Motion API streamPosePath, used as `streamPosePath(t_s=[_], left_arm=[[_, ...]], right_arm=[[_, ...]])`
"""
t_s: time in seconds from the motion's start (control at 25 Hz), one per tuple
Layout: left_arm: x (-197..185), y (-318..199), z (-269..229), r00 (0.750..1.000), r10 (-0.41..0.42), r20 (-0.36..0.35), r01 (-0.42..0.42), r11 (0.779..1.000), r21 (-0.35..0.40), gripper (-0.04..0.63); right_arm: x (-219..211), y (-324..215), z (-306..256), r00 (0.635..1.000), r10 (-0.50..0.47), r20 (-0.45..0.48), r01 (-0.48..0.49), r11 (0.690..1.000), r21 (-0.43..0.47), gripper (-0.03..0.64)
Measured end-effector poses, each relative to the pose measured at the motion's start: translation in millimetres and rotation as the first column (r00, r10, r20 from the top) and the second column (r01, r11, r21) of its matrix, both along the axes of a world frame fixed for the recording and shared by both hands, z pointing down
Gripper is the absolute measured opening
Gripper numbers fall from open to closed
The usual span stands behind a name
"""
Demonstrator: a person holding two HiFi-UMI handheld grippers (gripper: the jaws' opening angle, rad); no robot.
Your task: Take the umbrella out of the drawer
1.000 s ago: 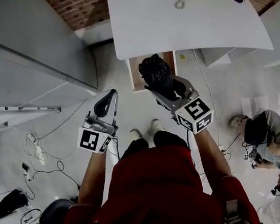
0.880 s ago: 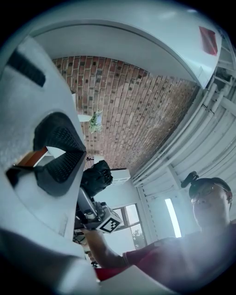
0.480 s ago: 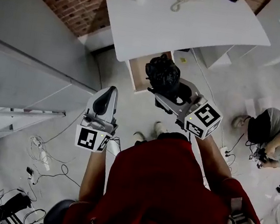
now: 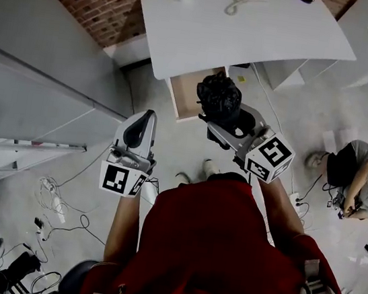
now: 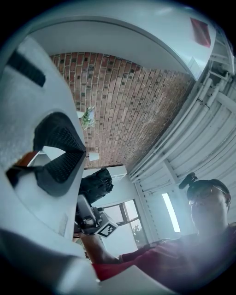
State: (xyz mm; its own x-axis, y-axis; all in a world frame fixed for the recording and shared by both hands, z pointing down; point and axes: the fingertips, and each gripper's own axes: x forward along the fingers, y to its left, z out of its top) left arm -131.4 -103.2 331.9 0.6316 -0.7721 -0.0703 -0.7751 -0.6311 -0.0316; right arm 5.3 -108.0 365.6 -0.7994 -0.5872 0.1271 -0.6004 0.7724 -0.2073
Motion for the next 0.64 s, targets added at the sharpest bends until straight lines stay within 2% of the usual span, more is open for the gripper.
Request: streamPosePath(t_s=[0.64], left_arm=[[-6.4, -6.7, 7.0, 0.999, -0.024, -0.025, 0.024, 1.0, -0.003, 0.002]], right_arm=[[0.0, -4.8, 2.6, 1.0, -0.005, -0.024, 0.005, 1.0, 0.006, 0.256]])
